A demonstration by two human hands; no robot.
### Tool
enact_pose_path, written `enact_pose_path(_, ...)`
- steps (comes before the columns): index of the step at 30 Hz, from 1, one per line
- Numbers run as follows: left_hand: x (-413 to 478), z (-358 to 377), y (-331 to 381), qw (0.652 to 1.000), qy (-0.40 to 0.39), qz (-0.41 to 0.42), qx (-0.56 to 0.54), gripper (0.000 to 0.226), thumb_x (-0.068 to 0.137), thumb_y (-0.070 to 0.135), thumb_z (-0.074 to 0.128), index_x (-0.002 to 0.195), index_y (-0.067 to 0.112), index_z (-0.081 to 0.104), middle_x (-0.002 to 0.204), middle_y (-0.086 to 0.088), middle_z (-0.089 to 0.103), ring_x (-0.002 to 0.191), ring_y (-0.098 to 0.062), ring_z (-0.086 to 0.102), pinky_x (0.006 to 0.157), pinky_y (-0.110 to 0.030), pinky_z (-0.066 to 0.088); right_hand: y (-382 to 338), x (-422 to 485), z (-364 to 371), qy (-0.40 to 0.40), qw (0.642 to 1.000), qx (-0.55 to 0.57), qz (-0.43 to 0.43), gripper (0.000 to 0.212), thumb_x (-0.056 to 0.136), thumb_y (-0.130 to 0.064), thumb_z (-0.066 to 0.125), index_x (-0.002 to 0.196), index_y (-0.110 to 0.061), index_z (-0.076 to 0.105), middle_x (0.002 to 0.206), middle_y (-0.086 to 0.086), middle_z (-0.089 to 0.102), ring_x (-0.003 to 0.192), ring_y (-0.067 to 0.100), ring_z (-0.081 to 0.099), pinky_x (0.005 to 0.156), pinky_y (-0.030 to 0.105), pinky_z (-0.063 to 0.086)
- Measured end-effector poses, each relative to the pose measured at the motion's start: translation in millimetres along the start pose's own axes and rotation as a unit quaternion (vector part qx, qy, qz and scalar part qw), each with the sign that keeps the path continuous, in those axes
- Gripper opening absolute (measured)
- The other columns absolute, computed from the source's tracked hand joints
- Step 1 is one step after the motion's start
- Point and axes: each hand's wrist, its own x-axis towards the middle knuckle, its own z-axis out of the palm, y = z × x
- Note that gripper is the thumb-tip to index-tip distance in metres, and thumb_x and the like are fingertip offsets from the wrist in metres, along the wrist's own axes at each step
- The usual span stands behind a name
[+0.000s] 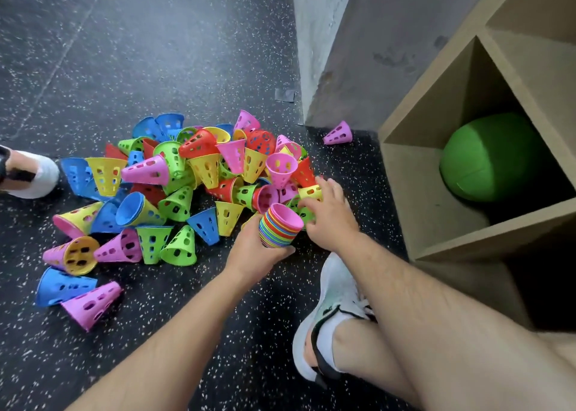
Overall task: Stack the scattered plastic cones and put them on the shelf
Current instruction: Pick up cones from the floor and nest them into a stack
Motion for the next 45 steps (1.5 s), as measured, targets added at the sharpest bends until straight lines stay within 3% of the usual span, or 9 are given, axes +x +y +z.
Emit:
enact_pose_path(3,11.4,-2.3,3.0,1.000,0.005,0.005,0.003,0.063,0.068,0.031,0.094,0.116,0.036,0.053,0.106,0.012,0.066,0.093,-0.003,0.065,0.078,-0.027,0.052,4.6,32.3,-9.0,-0.072,0.989,-0.118,-0.056,0.062,0.085,-0.030,0.066,0.141,-0.042,0.041,0.162,0.009,0.017,0.151,0.039,0.007,0.123,0.056,0.008)
enact_pose_path(6,24.9,-6.7,6.8,1.000,0.003,0.004,0.003,0.062,0.067,0.032,0.094,0.114,0.038,0.054,0.105,0.012,0.066,0.093,-0.002,0.065,0.077,-0.027,0.052,6.2,57.1,-14.2,-0.114,0.971,-0.196,-0.081,0.067,0.085,-0.018,0.064,0.141,-0.043,0.039,0.146,0.008,0.035,0.137,0.040,0.034,0.116,0.063,0.019)
enact_pose_path(9,33.4,-12.3,9.9,1.000,-0.002,-0.011,-0.004,0.057,0.066,0.033,0.094,0.106,0.041,0.054,0.101,0.009,0.069,0.088,-0.005,0.068,0.078,-0.031,0.057,6.5,64.0,-16.6,-0.124,0.968,-0.198,-0.089,0.065,0.085,-0.007,0.061,0.140,-0.036,0.041,0.137,0.009,0.039,0.129,0.041,0.042,0.105,0.057,0.038)
enact_pose_path(18,19.7,-40.9,27.6,0.999,-0.025,-0.036,-0.003,0.056,0.073,0.027,0.093,0.113,0.030,0.053,0.103,0.004,0.067,0.094,-0.015,0.067,0.078,-0.025,0.053,0.2,51.2,-66.0,-0.158,0.976,-0.149,-0.011,0.055,0.088,-0.007,0.053,0.139,-0.024,0.040,0.127,0.014,0.051,0.119,0.034,0.040,0.092,0.044,0.047)
enact_pose_path(23,5.1,-52.8,28.5,0.999,-0.025,-0.029,0.017,0.065,0.072,0.032,0.093,0.122,0.028,0.053,0.106,0.005,0.066,0.097,-0.014,0.067,0.085,-0.032,0.054,-20.8,31.3,-94.4,-0.128,0.991,-0.007,0.033,0.069,0.097,-0.032,0.055,0.155,-0.040,0.019,0.140,0.022,0.043,0.135,0.042,0.030,0.108,0.052,0.037)
enact_pose_path(26,-4.8,-52.5,20.7,0.999,-0.008,-0.039,0.009,0.069,0.068,0.038,0.094,0.123,0.029,0.053,0.106,0.005,0.068,0.096,-0.014,0.068,0.090,-0.039,0.057,-37.2,17.3,-100.1,-0.085,0.990,0.108,0.027,0.066,0.094,-0.039,0.057,0.152,-0.046,0.027,0.140,0.019,0.037,0.132,0.039,0.035,0.108,0.046,0.038)
enact_pose_path(34,-27.6,-53.6,15.8,0.999,-0.008,-0.039,0.016,0.073,0.066,0.036,0.095,0.124,0.029,0.052,0.107,0.005,0.067,0.095,-0.011,0.068,0.091,-0.038,0.058,-55.9,-26.0,-93.4,0.067,0.936,0.338,0.070,0.041,0.086,-0.036,0.072,0.120,-0.035,0.049,0.116,0.002,0.040,0.083,0.009,0.054,0.065,0.021,0.044)
enact_pose_path(38,-35.0,-50.1,22.6,1.000,-0.019,-0.015,0.008,0.070,0.070,0.028,0.095,0.120,0.031,0.048,0.106,0.008,0.065,0.095,-0.007,0.066,0.082,-0.023,0.053,-67.4,-32.2,-89.2,0.097,0.936,0.335,0.053,0.033,0.083,-0.038,0.072,0.107,-0.032,0.050,0.114,0.000,0.043,0.088,0.016,0.056,0.082,0.036,0.053)
enact_pose_path(45,-35.3,-51.1,24.4,1.000,0.018,-0.009,-0.014,0.072,0.063,0.037,0.096,0.121,0.029,0.053,0.105,0.006,0.071,0.093,-0.011,0.071,0.091,-0.041,0.059,-70.1,-43.8,-59.4,0.030,0.960,0.276,-0.031,0.026,0.084,-0.050,0.066,0.097,-0.031,0.056,0.106,-0.008,0.054,0.106,0.016,0.050,0.096,0.036,0.043)
